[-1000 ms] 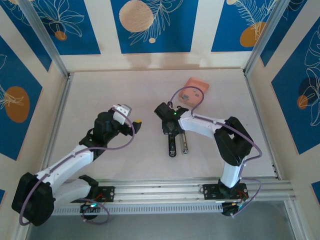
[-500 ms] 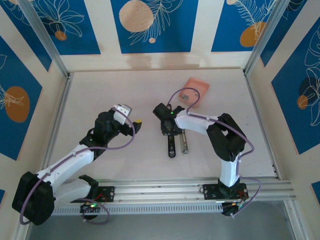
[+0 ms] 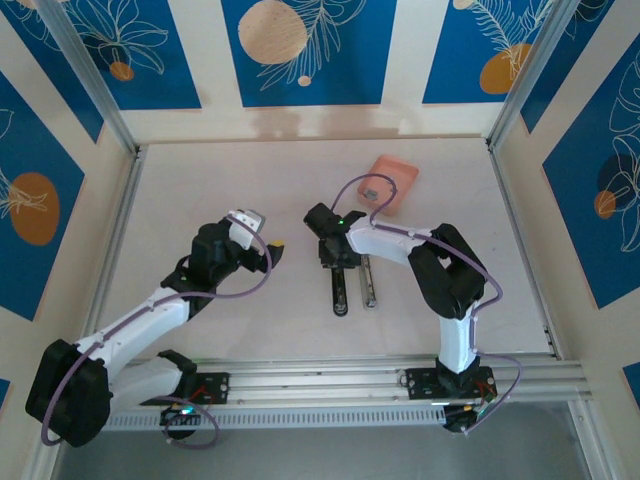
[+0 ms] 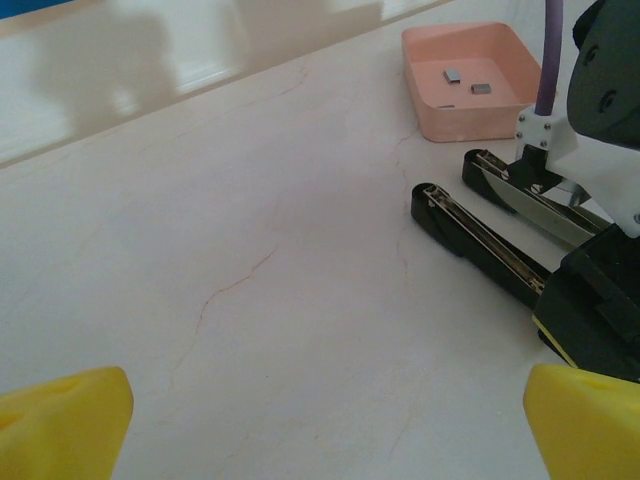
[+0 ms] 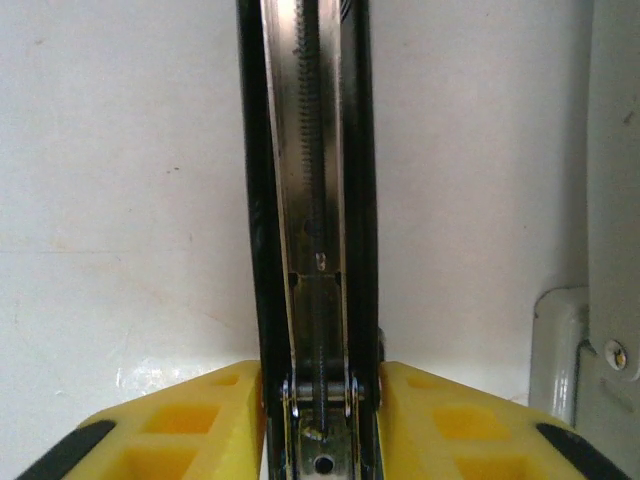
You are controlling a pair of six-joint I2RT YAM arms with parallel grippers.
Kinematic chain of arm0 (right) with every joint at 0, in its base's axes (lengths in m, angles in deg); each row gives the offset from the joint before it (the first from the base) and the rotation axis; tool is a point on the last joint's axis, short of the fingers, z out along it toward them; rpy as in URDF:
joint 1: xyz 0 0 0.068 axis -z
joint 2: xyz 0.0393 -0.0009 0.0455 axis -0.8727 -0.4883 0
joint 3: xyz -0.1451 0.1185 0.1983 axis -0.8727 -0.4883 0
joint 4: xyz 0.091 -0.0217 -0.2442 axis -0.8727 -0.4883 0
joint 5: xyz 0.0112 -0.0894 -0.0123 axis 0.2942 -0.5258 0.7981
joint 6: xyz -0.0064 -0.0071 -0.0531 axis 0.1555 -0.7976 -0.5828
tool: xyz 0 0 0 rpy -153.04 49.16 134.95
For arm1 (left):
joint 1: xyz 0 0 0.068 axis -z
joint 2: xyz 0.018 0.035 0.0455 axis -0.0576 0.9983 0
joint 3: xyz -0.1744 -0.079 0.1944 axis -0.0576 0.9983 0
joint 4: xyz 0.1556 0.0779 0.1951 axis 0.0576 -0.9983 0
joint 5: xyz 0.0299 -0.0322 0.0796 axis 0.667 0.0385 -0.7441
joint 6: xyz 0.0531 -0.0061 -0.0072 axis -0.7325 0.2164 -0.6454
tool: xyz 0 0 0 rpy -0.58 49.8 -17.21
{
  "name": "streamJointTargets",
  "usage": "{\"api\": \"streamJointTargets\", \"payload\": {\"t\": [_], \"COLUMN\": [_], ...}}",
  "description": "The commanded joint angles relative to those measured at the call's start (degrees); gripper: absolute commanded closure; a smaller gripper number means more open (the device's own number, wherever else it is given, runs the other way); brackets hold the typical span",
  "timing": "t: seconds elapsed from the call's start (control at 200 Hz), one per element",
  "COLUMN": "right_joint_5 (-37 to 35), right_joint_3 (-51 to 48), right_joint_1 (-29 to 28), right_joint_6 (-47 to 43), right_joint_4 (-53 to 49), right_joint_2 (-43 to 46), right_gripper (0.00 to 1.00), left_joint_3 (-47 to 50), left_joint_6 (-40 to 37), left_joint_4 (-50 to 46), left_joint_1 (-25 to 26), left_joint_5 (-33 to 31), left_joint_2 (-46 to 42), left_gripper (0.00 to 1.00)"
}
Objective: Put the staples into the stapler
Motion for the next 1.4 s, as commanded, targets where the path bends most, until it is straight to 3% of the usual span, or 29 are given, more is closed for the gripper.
{"api": "streamJointTargets", "payload": {"t": [0.0,0.105,0.31,0.68,0.995,1.215,1.395], "right_joint_5": [1.3,1.6,0.9,-0.2,-0.5,-3.8,-0.6], "right_joint_3": [1.5,1.4,0.5,-2.2,-1.6,3.3,3.2], "right_joint_1": [0.4,0.5,0.7,0.2,-0.5,-0.5,7.2], "right_joint_6": [0.5,0.6,2.2,3.2,3.0,1.6,-2.4], "right_joint_4": [-0.9,-0.9,-1.6,-2.3,-2.6,-10.5,-11.0], "right_joint_2": [-0.7,-1.0,-0.1,3.4,5.0,11.9,19.2], "right_gripper": [0.64,0.66,0.81,0.82,0.64,0.53,0.48], "left_joint_3": [-1.6,-1.6,-1.4,-1.3,-1.3,-1.9,-2.2], "left_joint_6": [0.2,0.2,-0.1,-0.7,-0.5,-0.8,0.0], "left_joint_4": [0.3,0.2,-0.1,-0.3,-0.4,-1.4,-1.2], "left_joint_1": [0.3,0.2,0.3,0.3,0.2,0.2,-0.2], "left_joint_5": [1.0,1.1,0.8,0.3,0.6,0.6,1.4], "left_joint_2": [0.3,0.4,0.0,-0.5,-0.6,-0.6,0.4], "left_gripper": [0.0,0.0,0.0,0.0,0.0,0.0,0.0]}}
